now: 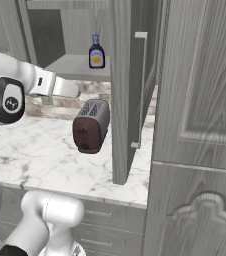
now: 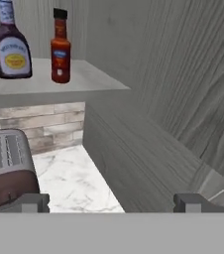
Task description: Move the condiment bottle and condiment bottle from the cabinet to the dining counter.
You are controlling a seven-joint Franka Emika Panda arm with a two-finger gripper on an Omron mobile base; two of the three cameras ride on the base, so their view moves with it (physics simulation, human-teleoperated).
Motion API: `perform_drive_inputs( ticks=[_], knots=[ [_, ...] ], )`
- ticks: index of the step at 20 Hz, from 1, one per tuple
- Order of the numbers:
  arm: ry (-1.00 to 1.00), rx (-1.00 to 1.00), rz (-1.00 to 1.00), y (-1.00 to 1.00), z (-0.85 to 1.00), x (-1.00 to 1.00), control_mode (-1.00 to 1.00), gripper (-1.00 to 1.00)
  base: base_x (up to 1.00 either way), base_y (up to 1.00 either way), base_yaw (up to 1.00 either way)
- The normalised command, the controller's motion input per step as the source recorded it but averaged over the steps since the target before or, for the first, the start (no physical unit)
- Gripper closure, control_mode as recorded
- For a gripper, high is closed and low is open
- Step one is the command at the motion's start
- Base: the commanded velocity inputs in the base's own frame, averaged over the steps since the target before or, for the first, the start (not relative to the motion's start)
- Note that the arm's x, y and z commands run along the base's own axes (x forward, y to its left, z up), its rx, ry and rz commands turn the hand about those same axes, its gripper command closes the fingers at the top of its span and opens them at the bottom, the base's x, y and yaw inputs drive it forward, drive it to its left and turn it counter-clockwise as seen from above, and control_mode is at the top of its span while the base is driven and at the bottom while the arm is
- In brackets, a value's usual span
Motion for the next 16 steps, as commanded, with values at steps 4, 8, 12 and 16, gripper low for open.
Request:
perform_drive_inputs(
  ticks=[4,8,12,16],
  knots=[
    [0.10,0.00,0.00,0.09,0.14,0.40,-1.00,-1.00,0.00,0.00,0.00],
    [0.01,0.00,0.00,0.17,0.01,0.36,-1.00,-1.00,0.00,0.00,0.00],
    [-0.08,0.01,0.00,0.14,0.00,0.32,-1.00,-1.00,0.00,0.00,0.00],
    [-0.12,0.03,0.00,0.18,0.00,0.34,-1.00,-1.00,0.00,0.00,0.00]
  ],
)
